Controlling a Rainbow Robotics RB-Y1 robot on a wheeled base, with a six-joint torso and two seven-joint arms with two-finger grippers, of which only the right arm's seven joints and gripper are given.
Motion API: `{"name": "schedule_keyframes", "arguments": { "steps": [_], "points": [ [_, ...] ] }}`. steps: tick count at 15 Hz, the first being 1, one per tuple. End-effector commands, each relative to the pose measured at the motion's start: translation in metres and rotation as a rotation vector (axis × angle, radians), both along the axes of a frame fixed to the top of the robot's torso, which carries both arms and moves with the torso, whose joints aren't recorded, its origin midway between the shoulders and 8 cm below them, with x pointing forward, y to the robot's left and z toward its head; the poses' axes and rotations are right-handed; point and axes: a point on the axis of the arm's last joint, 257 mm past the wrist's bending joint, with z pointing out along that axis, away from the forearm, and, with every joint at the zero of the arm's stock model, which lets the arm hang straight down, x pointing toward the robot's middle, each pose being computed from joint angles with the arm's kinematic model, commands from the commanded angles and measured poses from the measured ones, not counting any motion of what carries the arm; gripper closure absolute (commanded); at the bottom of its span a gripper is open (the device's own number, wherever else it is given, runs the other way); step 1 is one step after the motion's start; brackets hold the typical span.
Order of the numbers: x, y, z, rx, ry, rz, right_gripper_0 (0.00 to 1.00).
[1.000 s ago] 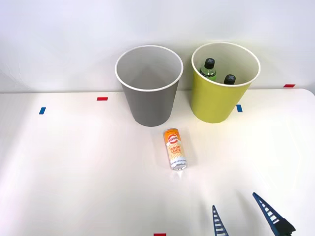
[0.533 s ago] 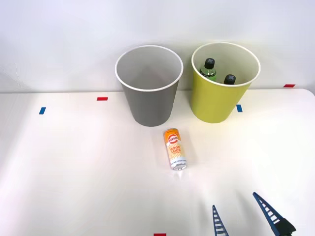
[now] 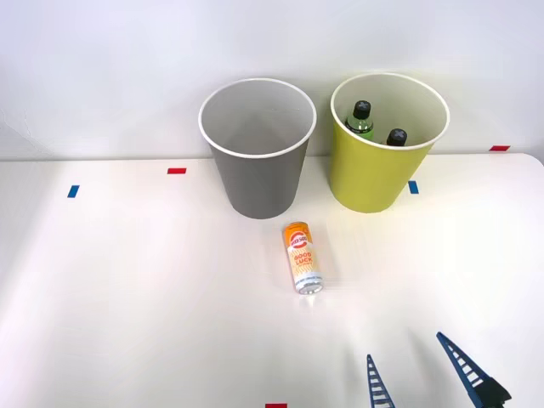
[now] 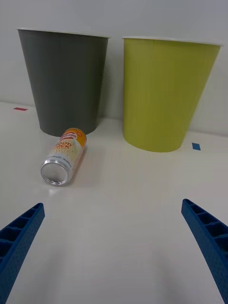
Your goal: Put cans in the gray bin, plastic bottles in the light green bin
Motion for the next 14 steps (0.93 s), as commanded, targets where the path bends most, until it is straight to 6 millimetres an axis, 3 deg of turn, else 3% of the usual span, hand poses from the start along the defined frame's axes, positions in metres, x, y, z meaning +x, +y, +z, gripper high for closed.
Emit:
{"name": "schedule_keyframes", "arguments": {
  "steps": [1,14],
  "points": [
    [0.0000,0.0000,0.0000,0.000,0.000,0.000,0.00],
    [0.0000,0.0000,0.0000,0.000,0.000,0.000,0.00]
  ]
}}
